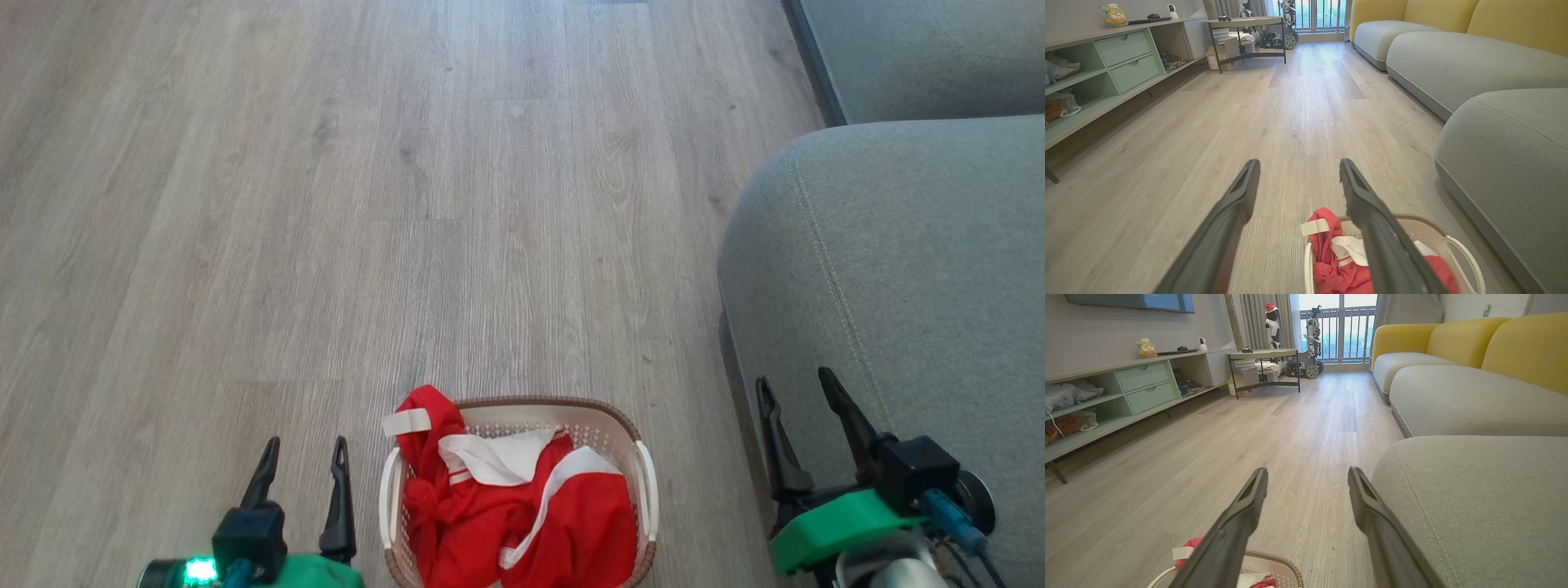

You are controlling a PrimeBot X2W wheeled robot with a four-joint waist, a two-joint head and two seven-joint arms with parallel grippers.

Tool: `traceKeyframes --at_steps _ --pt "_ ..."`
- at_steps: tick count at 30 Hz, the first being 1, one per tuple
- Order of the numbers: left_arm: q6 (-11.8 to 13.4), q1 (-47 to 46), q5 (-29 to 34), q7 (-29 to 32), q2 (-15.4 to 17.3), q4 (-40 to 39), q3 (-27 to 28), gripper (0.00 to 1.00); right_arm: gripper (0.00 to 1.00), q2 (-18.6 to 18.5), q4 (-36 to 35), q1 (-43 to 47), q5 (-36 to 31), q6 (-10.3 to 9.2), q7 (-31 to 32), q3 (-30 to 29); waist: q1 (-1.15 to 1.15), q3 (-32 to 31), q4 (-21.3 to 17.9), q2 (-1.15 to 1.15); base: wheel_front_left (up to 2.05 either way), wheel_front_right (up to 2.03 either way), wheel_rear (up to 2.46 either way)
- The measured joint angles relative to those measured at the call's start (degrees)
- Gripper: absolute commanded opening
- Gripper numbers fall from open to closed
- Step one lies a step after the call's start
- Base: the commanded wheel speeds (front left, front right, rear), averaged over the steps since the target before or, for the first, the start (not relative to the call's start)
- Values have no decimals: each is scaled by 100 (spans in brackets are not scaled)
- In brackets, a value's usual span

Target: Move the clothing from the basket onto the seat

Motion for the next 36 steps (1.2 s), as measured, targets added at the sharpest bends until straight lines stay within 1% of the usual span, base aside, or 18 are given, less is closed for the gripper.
traceKeyframes --at_steps 17,21,27,28,36 --pt "-55 -27 0 0 -10 14 -7 100 100 0 0 -5 -1 0 0 -103 0 141 1 0 0 0 0" --pt "-202 -123 90 0 -10 164 -204 100 100 -1 -20 -13 -52 0 -1 -164 0 290 5 0 0 0 0" --pt "-405 -784 333 -1 -21 544 -541 100 100 -1 -149 -253 -158 0 -2 -259 0 780 -11 0 0 0 0" --pt "-408 -922 370 -1 -22 633 -606 100 100 -1 -182 -343 -174 0 -2 -300 0 886 -18 0 0 0 0" --pt "-589 -1980 439 -7 -56 1526 -1160 100 100 -7 -444 -997 -370 0 -7 -606 1 1878 -103 0 0 0 0"
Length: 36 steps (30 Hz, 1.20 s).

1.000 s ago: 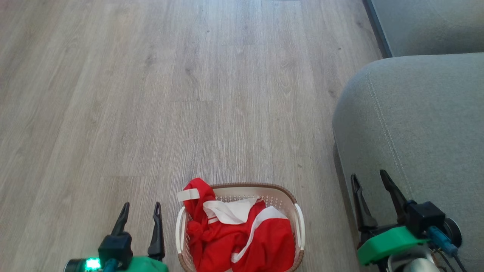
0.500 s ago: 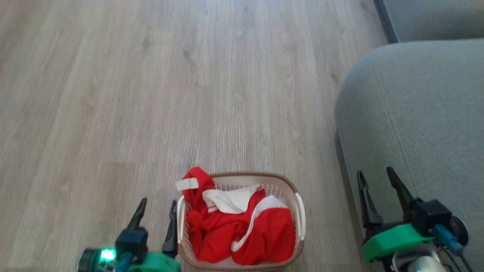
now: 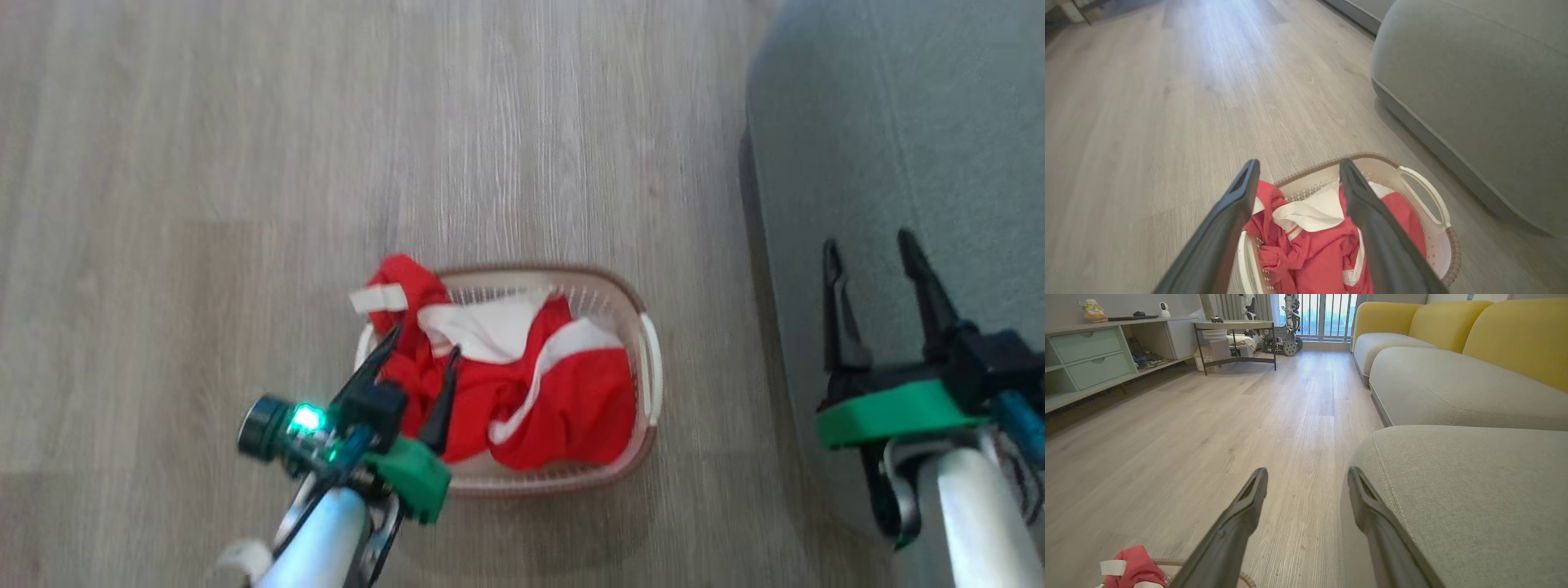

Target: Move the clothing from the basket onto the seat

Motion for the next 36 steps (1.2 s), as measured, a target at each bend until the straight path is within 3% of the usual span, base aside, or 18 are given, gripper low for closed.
traceKeyframes --at_steps 8,20,36 --pt "-97 -1457 236 -1 -14 1408 -899 100 100 -7 -550 -793 -131 0 -1 -62 1 1204 -194 0 0 0 0" --pt "-75 -2702 140 -1 -25 2787 -1723 100 100 -18 -1173 -1194 -105 1 -16 140 0 2507 -628 0 0 0 0" --pt "-272 -3508 -784 -1 -18 3159 -2564 100 100 -18 -1430 -1391 29 1 -18 288 0 3343 -1054 0 0 0 0"
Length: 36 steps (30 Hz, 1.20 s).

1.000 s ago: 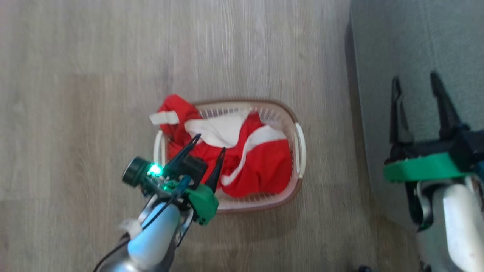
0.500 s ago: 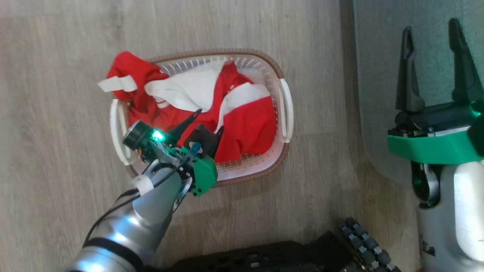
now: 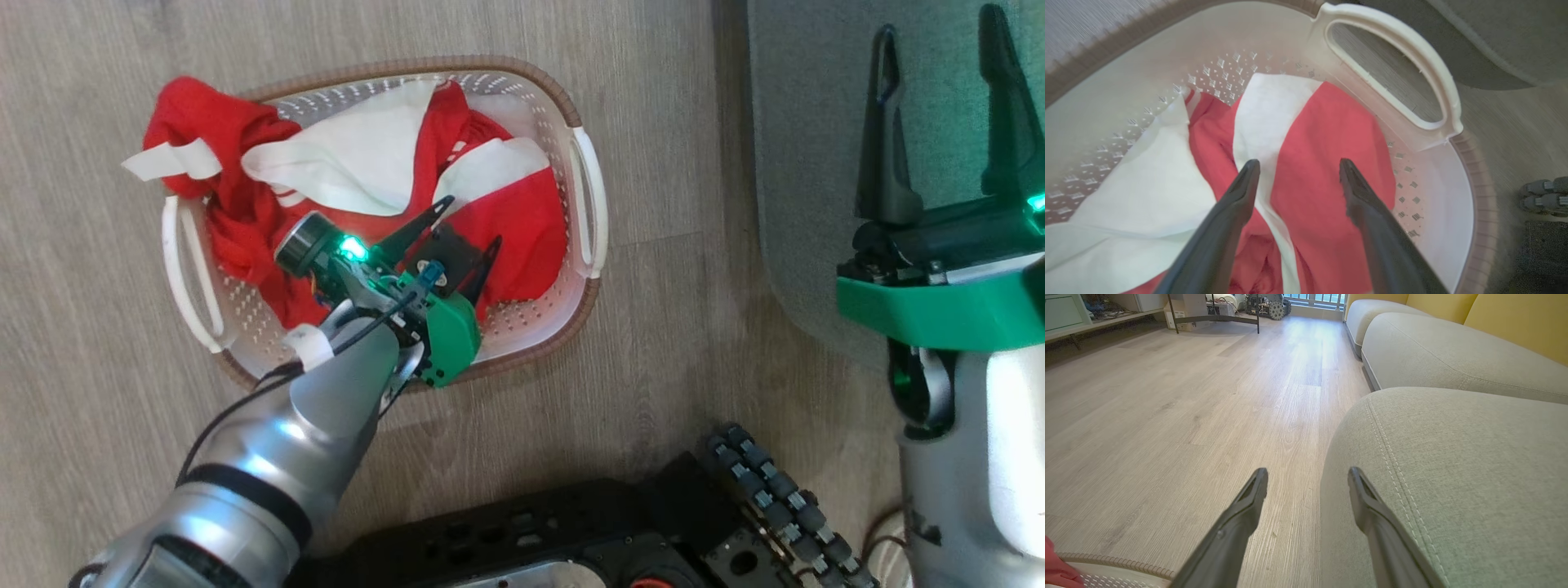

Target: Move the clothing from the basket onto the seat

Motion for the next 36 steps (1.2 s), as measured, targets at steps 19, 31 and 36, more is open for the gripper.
traceKeyframes --at_steps 19,31,36 --pt "104 -461 -967 58 4 684 -616 0 100 0 -123 -100 4 0 0 54 0 239 -116 0 0 0 0" --pt "220 -362 -1455 9 9 31 -750 0 100 0 411 -99 5 0 0 15 0 -501 157 0 0 0 0" --pt "219 -47 -1459 7 7 -475 -706 0 100 0 780 -23 -12 0 0 -52 0 -1116 283 0 0 0 0"
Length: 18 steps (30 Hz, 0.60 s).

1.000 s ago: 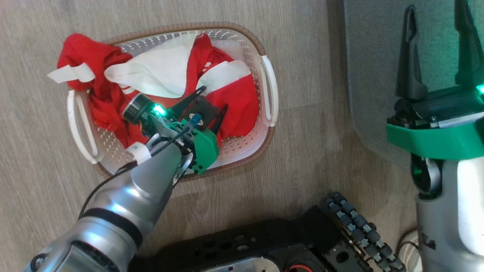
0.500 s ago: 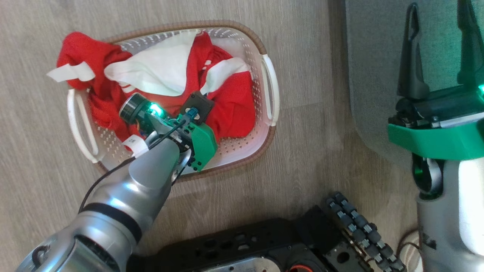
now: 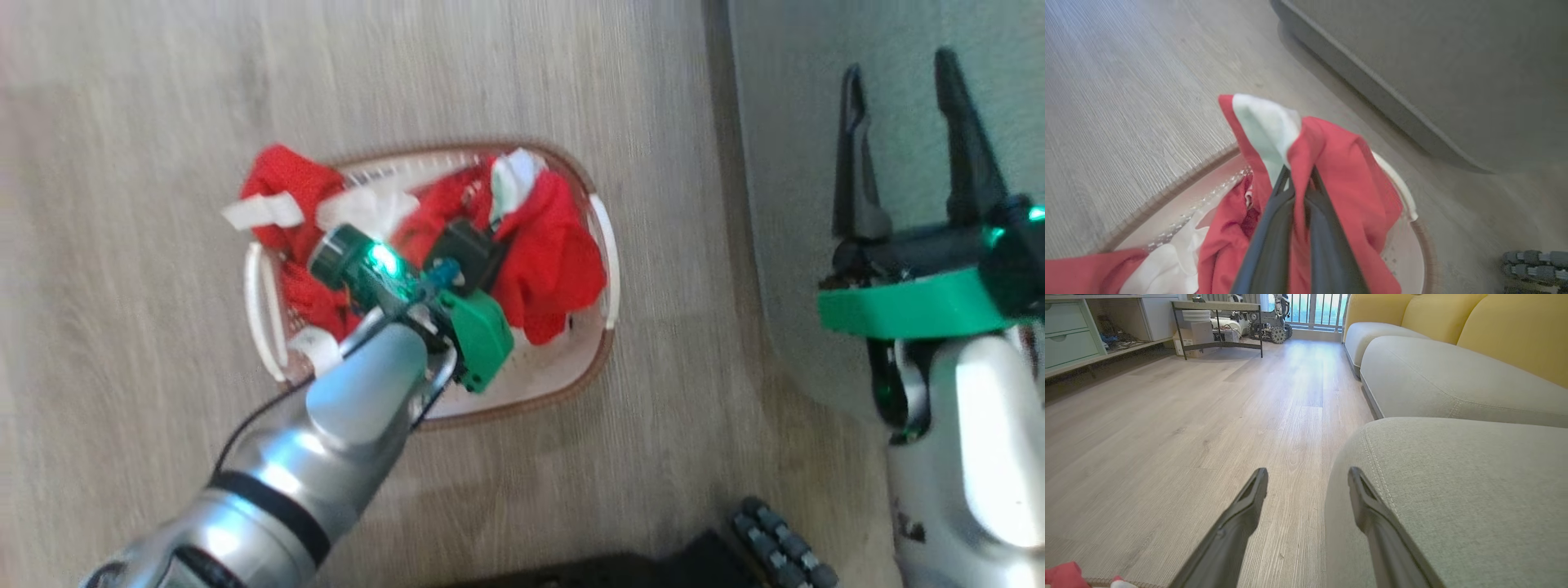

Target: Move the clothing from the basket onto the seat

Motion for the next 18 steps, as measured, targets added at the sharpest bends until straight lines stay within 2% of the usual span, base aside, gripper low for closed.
traceKeyframes --at_steps 13,18 --pt "-134 788 -111 0 -5 -1063 556 0 100 0 833 1128 -91 0 1 -265 0 -2025 348 0 0 0 0" --pt "-315 901 -111 0 -14 -1148 686 0 100 1 1036 1597 -91 0 1 -297 0 -2816 450 0 0 0 0"
